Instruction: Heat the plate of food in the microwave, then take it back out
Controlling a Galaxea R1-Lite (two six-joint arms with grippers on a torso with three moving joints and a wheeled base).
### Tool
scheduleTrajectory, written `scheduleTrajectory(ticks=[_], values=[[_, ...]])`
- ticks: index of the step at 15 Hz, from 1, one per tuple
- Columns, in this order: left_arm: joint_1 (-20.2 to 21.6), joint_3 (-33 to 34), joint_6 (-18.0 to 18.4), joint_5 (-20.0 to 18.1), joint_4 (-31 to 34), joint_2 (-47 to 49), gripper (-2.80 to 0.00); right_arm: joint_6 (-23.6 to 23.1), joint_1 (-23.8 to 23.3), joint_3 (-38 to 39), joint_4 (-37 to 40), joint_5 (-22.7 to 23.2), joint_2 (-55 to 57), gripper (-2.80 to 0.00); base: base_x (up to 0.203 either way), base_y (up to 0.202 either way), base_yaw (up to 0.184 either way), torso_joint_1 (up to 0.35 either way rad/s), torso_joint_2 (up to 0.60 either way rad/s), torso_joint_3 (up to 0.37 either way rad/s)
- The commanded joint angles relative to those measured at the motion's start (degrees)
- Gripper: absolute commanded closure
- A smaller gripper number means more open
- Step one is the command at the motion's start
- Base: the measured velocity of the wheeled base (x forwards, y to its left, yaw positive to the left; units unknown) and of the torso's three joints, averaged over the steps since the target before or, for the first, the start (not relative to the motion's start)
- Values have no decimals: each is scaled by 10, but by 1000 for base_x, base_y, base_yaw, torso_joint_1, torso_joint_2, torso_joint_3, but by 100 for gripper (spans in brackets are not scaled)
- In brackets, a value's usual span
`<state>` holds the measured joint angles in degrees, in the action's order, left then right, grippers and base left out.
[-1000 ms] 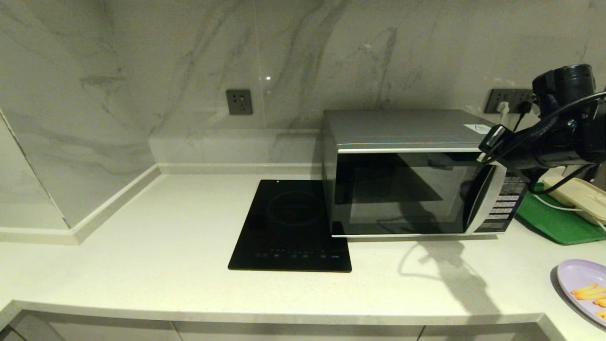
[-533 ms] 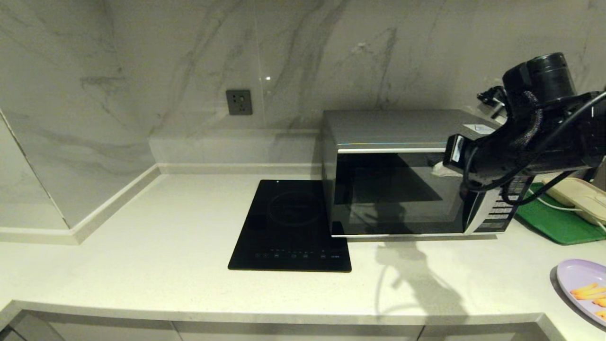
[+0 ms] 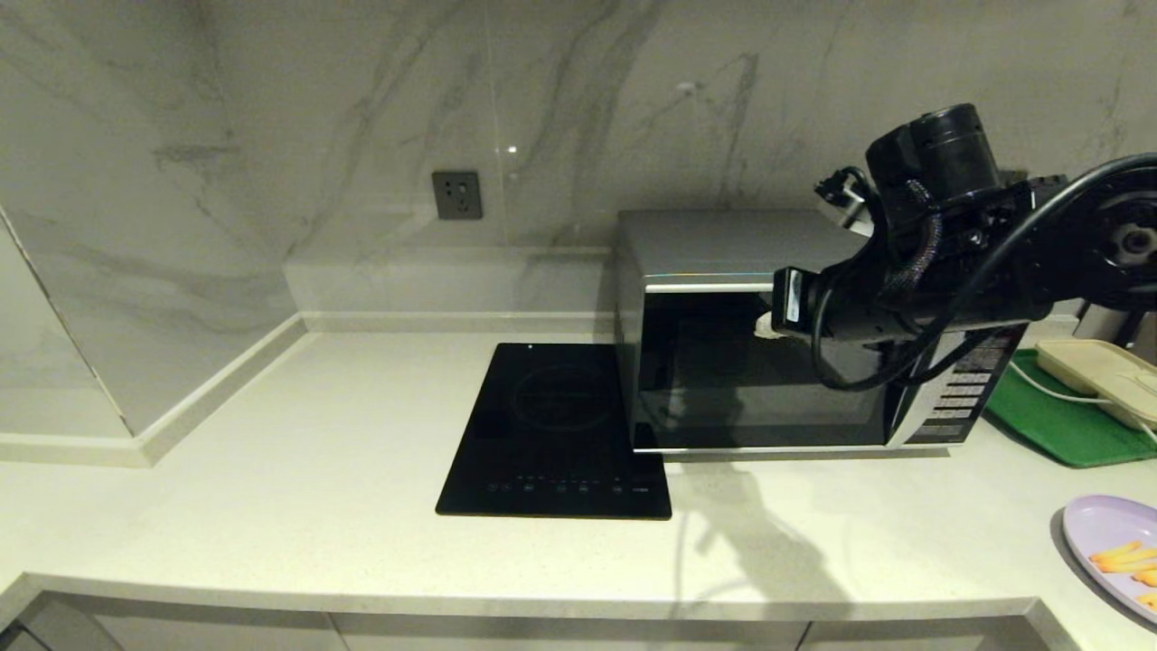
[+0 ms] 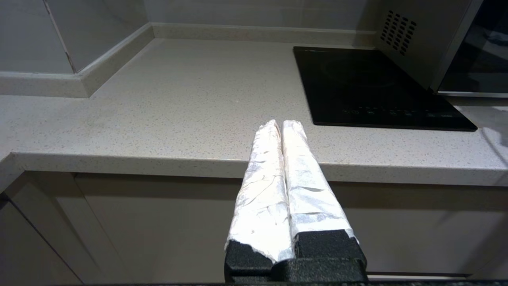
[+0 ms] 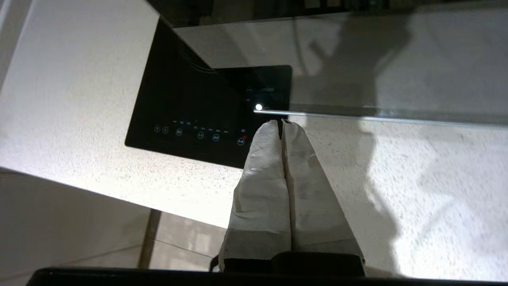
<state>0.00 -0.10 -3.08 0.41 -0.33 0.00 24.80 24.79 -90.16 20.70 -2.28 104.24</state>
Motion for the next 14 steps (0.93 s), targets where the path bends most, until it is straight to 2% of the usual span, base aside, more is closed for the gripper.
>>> scheduleTrajectory(ticks=[1, 14], values=[[0, 0, -1, 0, 0, 0, 0, -1, 11, -33, 0, -1, 41, 0, 0, 0, 0, 0, 0, 0], [0, 0, -1, 0, 0, 0, 0, -18, 41, -157, -8, 10, 144, 0, 0, 0, 0, 0, 0, 0]])
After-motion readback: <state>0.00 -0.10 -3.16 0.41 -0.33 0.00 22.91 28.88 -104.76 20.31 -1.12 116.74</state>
